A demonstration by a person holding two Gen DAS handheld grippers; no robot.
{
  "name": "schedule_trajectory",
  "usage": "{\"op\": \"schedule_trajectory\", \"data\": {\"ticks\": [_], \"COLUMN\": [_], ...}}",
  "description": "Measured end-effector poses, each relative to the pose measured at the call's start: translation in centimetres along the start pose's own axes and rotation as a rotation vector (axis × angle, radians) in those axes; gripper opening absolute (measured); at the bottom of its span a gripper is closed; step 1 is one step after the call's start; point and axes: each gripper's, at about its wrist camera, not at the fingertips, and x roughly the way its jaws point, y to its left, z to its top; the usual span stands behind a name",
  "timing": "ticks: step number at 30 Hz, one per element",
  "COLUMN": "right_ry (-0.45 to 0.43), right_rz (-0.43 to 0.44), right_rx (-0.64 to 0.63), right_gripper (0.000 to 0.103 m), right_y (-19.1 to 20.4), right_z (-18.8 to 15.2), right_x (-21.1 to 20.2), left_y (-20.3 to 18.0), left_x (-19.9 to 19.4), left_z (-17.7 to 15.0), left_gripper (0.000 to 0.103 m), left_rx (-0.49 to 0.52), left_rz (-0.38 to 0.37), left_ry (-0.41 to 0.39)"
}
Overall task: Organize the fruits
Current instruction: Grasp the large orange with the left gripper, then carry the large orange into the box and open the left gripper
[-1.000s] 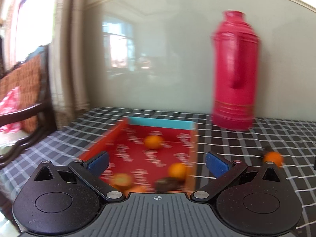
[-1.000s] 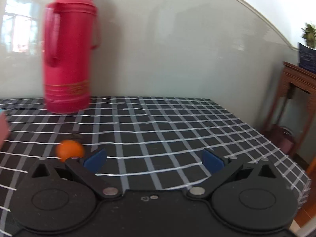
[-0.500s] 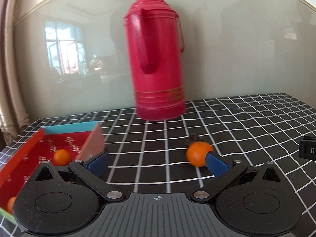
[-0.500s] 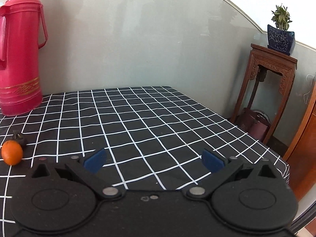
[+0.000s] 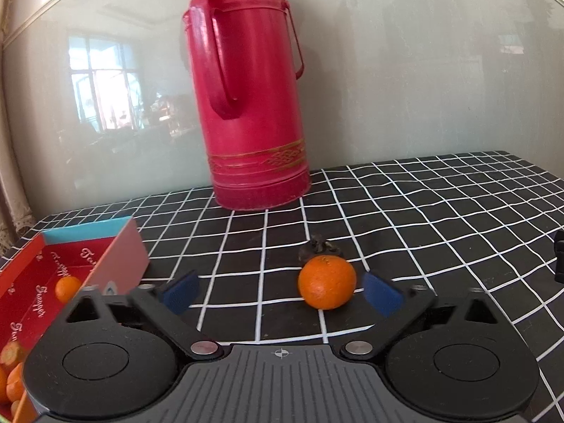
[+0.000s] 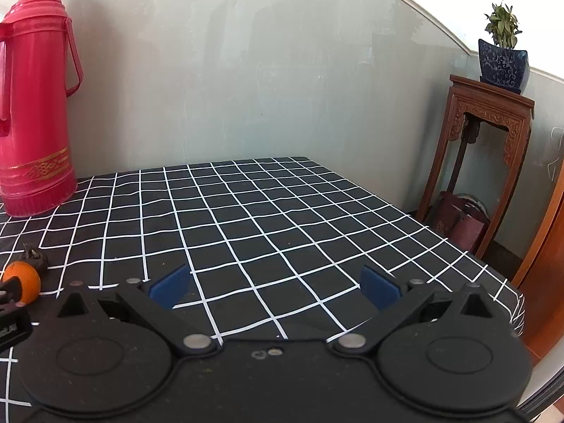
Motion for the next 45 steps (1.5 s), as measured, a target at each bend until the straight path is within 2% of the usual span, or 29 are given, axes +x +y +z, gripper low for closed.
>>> {"op": "schedule_trajectory", "data": {"ticks": [2, 9, 10, 13, 17, 26, 32, 38, 45], "right_ry": [0.001, -0.014, -0.011, -0.007, -0.005, -0.023, -0.032, -0.053, -0.075], "right_rz": [0.009, 0.031, 0.032, 0.034, 0.041, 0.056, 0.082, 0.129, 0.205], "right_rx": [0.004, 0.0, 0.0, 0.006, 0.018, -0.003, -0.001, -0.04, -0.081], "right_gripper": [0.097, 0.097, 0.097, 0.097, 0.097, 0.097, 0.097, 0.097, 0.097], "right_y": [0.0, 0.1, 0.1, -0.1, -0.1, 0.3, 0.7, 2.7, 6.1], "right_z": [0.1, 0.2, 0.2, 0.2, 0.2, 0.2, 0.3, 0.2, 0.1], "right_x": [0.0, -0.1, 0.0, 0.1, 0.1, -0.3, -0.8, -2.0, -3.9], "left_y": [-0.3, -1.0, -1.0, -1.1, -0.9, -0.9, 0.1, 3.5, 9.8], "left_x": [0.7, 2.3, 2.5, 3.1, 3.5, 2.7, 0.8, -1.7, -3.1], "left_z": [0.2, 0.3, 0.4, 0.5, 0.4, 0.2, 0.3, 0.7, 0.4], "left_gripper": [0.084, 0.083, 0.08, 0.061, 0.043, 0.043, 0.042, 0.042, 0.043], "left_rx": [-0.002, -0.009, -0.009, -0.009, -0.023, -0.021, -0.017, -0.028, -0.092], "left_rz": [-0.023, -0.056, -0.064, -0.095, -0.13, -0.128, -0.109, -0.019, 0.103], "left_ry": [0.021, 0.05, 0.056, 0.086, 0.108, 0.084, 0.048, -0.015, -0.016]}}
